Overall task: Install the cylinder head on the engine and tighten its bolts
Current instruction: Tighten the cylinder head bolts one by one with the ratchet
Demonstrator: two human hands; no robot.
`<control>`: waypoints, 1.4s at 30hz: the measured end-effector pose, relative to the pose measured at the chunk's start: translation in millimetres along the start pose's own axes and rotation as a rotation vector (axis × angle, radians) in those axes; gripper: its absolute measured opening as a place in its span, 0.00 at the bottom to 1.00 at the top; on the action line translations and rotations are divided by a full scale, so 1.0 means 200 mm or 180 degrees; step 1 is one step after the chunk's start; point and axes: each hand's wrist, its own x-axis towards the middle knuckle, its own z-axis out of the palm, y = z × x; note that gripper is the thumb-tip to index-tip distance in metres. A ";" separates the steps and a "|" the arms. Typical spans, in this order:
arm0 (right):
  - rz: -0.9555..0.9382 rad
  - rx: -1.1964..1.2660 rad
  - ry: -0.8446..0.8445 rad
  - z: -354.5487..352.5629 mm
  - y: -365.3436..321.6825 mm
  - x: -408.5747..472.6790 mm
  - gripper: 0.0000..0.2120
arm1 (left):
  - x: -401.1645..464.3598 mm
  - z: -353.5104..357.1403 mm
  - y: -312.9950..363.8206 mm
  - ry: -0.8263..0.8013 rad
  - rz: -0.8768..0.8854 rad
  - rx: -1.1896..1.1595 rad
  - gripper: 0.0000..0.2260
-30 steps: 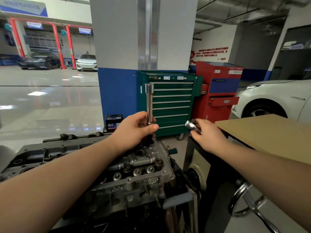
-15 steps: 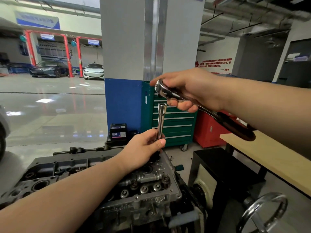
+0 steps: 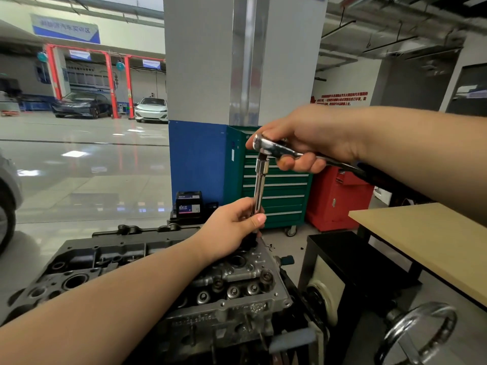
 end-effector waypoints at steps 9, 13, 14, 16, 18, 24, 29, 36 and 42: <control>0.0185 0.0012 0.0141 -0.02 0.01 0.05 0.18 | -0.01 0.00 0.01 0.0138 0.0079 0.0053 0.07; 0.0325 -0.0060 0.0207 0.00 -0.02 0.08 0.18 | -0.01 0.00 0.00 0.0194 0.0074 0.0079 0.08; 0.0298 -0.0216 0.0243 0.01 -0.03 0.09 0.17 | -0.01 0.00 0.00 0.0204 0.0054 0.0060 0.08; 0.0156 -0.0697 0.0309 0.00 -0.04 0.10 0.17 | -0.01 -0.01 0.00 0.0178 0.0003 0.0038 0.08; 0.0048 -0.0975 0.0214 -0.01 -0.05 0.10 0.17 | -0.01 -0.01 0.00 0.0113 -0.0022 0.0034 0.07; -0.0143 -0.0968 -0.0612 -0.10 -0.01 0.12 0.17 | -0.01 0.00 0.02 0.0039 -0.0023 0.0194 0.07; -0.0266 -0.0883 -0.0530 -0.08 0.02 0.18 0.17 | -0.01 0.00 0.02 0.0072 -0.0056 0.0115 0.07; -0.0841 -0.2891 0.1436 0.07 0.02 0.16 0.25 | 0.02 0.01 -0.01 0.0300 -0.0162 0.0139 0.09; -0.1329 -0.3665 0.1465 0.12 0.08 0.13 0.24 | 0.02 0.01 -0.03 0.0172 -0.0156 -0.0212 0.08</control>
